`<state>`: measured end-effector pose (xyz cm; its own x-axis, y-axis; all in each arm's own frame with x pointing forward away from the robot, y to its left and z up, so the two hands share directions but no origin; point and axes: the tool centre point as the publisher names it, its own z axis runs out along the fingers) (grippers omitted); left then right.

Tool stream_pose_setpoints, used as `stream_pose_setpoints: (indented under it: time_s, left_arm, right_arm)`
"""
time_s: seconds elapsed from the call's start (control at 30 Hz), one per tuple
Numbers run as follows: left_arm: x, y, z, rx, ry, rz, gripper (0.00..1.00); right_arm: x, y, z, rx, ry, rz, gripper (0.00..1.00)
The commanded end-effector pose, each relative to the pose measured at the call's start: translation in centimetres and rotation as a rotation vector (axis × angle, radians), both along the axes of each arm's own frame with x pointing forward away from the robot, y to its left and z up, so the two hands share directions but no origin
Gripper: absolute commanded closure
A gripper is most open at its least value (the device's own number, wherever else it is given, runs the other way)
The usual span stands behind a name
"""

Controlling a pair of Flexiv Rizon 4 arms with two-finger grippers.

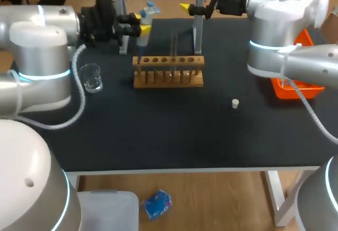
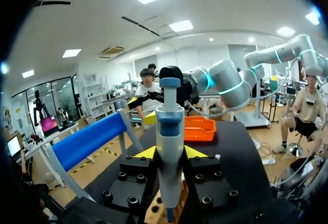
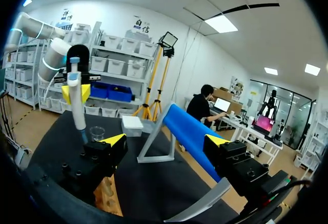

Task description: Invert the test tube, pick up the pipette, mount the tip to pipette, aspirate from beaker and dispense into the tube, eject the tip, return the pipette, and cap with the stopper.

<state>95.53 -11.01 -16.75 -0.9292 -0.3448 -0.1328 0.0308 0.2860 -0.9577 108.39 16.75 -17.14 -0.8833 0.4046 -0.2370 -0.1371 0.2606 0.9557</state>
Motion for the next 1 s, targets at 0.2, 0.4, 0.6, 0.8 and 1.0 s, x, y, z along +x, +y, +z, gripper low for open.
stream_pose_setpoints:
  time_s: [0.2, 0.4, 0.6, 0.8, 1.0]
  left_arm:
    - [2.5, 5.3, 1.7, -0.001, 0.047, -0.049, 1.0]
    - [2.9, 6.0, 1.8, -0.009, 0.043, -0.021, 1.0]
    - [2.9, 6.0, 1.8, -0.009, 0.043, -0.021, 1.0]
    - [2.9, 6.0, 1.8, -0.009, 0.043, -0.021, 1.0]
    - [4.4, 6.0, 2.0, -0.001, 0.04, 0.039, 1.0]
  right_arm:
    - [0.0, 0.0, 0.0, -0.001, 0.0, 0.0, 0.0]
    - [0.0, 0.0, 0.0, -0.001, 0.0, 0.0, 0.0]
    - [0.0, 0.0, 0.0, -0.001, 0.0, 0.0, 0.0]
    - [0.0, 0.0, 0.0, -0.001, 0.0, 0.0, 0.0]
    - [0.0, 0.0, 0.0, -0.001, 0.0, 0.0, 0.0]
